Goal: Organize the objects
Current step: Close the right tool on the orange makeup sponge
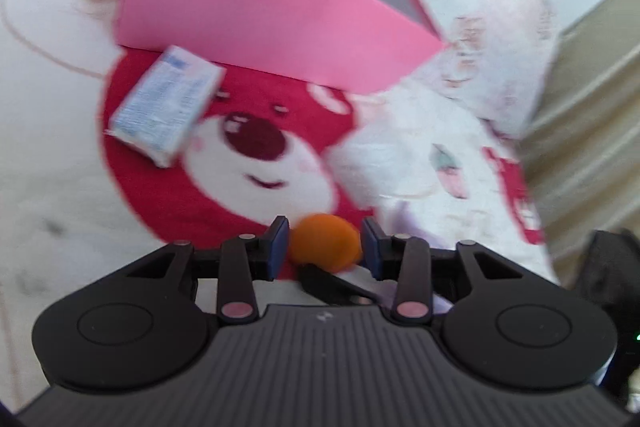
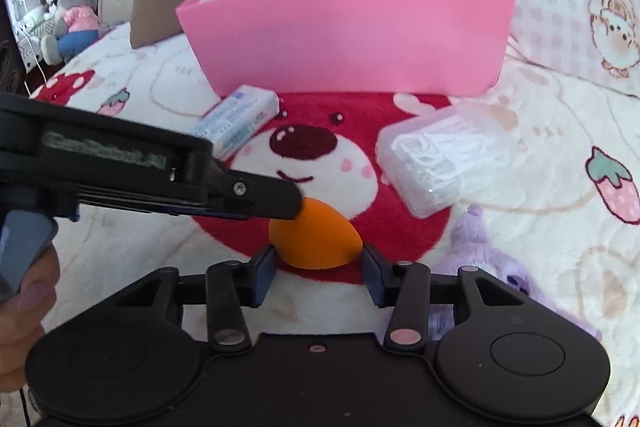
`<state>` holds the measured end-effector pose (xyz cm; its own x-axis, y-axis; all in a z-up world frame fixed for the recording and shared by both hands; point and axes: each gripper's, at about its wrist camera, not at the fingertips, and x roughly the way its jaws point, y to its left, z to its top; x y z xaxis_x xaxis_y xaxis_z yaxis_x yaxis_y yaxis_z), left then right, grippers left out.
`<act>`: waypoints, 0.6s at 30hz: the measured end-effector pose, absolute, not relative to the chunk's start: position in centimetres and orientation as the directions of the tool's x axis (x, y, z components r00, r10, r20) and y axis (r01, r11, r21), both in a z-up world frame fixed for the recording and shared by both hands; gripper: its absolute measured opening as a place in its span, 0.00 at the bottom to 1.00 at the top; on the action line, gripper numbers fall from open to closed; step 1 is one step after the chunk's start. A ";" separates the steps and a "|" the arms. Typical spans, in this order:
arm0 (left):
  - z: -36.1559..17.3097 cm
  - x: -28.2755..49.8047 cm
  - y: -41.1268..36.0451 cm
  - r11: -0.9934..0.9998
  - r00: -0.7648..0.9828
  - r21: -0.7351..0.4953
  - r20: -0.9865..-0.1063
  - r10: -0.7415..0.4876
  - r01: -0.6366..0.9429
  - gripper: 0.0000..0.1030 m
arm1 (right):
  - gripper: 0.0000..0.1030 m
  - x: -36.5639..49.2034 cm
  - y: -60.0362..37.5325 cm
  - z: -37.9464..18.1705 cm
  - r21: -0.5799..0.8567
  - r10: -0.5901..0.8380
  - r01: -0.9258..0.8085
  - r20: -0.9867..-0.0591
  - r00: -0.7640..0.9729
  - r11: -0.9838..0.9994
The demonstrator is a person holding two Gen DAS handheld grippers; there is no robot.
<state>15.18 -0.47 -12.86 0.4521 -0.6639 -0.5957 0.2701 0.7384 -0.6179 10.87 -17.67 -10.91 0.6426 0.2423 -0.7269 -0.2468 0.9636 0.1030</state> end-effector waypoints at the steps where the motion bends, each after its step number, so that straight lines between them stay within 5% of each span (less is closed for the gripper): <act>1: -12.8 15.1 -0.9 0.738 0.442 -0.615 -0.600 -0.666 0.278 0.38 | 0.49 10.9 -17.7 -11.0 0.105 0.243 -0.246 -0.729 0.640 0.964; 18: -13.1 14.5 -2.8 0.810 0.460 -0.522 -0.670 -0.583 0.268 0.30 | 0.49 9.9 -17.4 -11.3 0.032 0.235 -0.310 -0.727 0.645 0.950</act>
<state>14.49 -2.78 -13.14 0.4599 -0.5833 -0.6695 0.2678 0.8100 -0.5218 9.93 -17.40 -11.30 0.6454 0.2352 -0.7267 -0.3101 0.9501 0.0320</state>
